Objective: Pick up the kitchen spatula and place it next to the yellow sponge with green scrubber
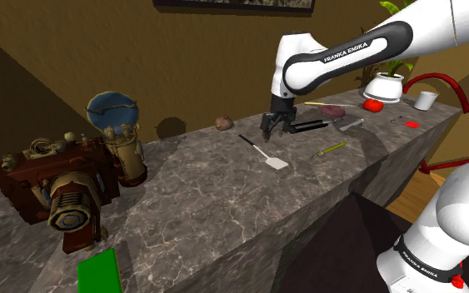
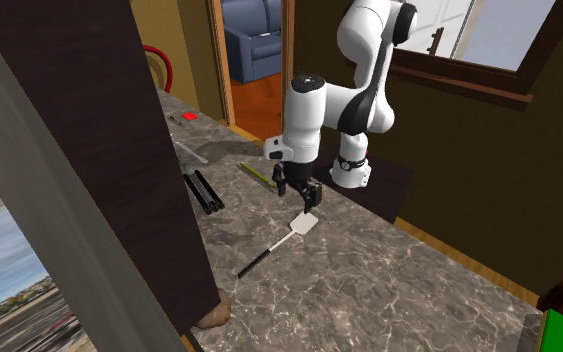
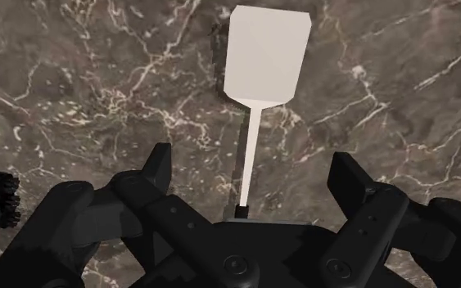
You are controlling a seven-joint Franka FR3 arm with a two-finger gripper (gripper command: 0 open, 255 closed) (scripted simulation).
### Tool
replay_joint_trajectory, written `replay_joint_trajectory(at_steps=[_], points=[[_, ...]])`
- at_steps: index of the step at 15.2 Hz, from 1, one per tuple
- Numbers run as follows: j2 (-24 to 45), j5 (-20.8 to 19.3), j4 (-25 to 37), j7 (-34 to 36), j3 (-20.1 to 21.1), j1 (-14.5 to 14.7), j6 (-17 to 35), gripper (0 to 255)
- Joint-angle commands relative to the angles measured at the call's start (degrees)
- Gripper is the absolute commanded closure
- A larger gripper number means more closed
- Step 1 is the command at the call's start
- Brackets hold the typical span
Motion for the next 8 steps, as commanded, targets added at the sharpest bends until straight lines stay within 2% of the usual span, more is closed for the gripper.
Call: replay_joint_trajectory(at_steps=[1,6,8], points=[[4.28,-0.27,2.16,0.77,-0.05,-0.22,2.42,0],[14.58,-0.97,9.23,2.77,-0.22,-0.31,6.27,0],[15.45,-1.12,8.72,2.87,-0.26,-0.29,7.65,0]])
